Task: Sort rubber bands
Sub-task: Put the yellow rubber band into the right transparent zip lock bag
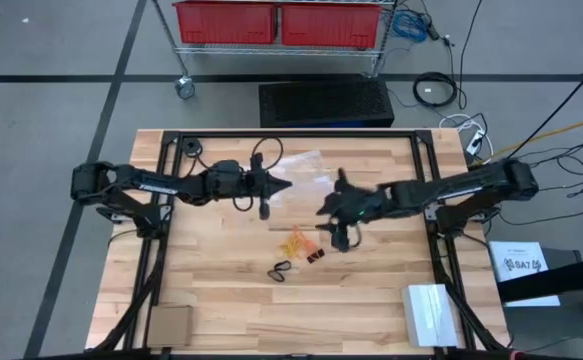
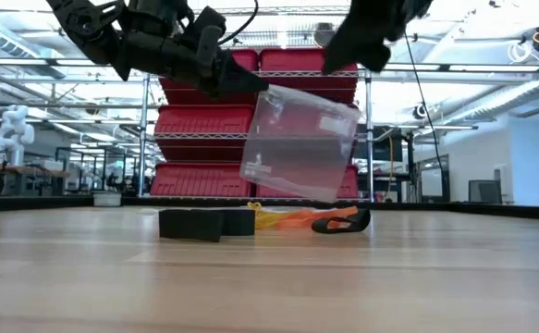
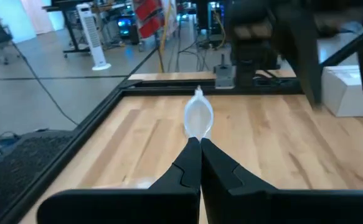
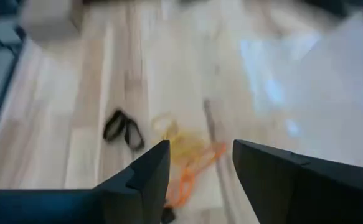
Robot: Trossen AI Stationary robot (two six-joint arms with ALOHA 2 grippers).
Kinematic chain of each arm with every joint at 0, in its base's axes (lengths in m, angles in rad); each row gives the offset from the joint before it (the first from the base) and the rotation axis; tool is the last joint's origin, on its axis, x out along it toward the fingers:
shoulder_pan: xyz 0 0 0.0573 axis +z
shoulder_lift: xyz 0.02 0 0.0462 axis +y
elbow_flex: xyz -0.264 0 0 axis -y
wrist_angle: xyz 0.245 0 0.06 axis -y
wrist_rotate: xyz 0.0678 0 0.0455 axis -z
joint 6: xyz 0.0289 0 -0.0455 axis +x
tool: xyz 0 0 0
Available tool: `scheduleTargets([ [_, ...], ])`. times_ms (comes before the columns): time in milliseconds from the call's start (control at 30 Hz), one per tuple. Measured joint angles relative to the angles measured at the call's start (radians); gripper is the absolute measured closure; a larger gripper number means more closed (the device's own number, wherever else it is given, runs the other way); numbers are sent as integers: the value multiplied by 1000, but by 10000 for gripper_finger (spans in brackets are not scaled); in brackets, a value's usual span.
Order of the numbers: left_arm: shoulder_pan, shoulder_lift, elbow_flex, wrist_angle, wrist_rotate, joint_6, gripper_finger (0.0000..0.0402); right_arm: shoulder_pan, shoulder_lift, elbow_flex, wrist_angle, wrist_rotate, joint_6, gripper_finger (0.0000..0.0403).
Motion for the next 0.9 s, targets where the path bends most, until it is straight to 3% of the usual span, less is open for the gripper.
scheduleTargets([
  [200, 32, -55, -69, 0, 7, 0, 400, 3, 192, -1, 57, -8, 10, 237],
  [400, 79, -137, -131, -1, 8, -3, 400, -54, 332, -1, 241, -158, -6, 237],
  [500, 98, -174, -158, -17, 8, -6, 400, -80, 380, 2, 320, -181, -33, 237],
  [800, 110, -200, -168, -37, 8, -7, 400, -126, 497, 73, 315, -183, -242, 255],
  [900, 110, -200, -168, -43, 8, -6, 400, -137, 529, 96, 313, -236, -272, 261],
])
